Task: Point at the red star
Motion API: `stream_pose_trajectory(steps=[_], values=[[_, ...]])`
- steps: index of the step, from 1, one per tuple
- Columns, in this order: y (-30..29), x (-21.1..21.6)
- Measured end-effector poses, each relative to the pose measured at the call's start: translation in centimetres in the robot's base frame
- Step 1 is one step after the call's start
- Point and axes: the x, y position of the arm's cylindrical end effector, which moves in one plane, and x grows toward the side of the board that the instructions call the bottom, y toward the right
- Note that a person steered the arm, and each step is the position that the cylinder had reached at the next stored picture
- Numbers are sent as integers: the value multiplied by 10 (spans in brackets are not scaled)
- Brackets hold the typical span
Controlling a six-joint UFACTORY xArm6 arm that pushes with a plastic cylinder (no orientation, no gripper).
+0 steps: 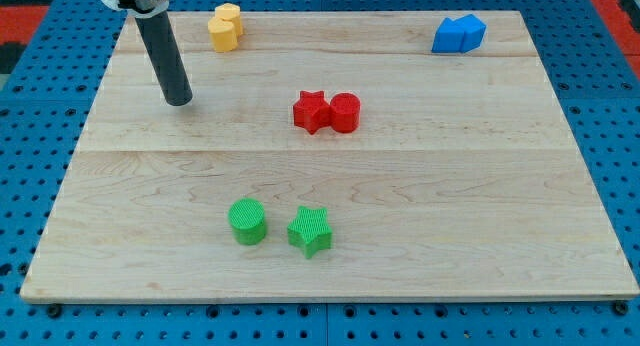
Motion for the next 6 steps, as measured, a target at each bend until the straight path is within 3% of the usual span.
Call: stream_pose_trajectory(steps=[5,6], values=[[11,2],[75,-31]])
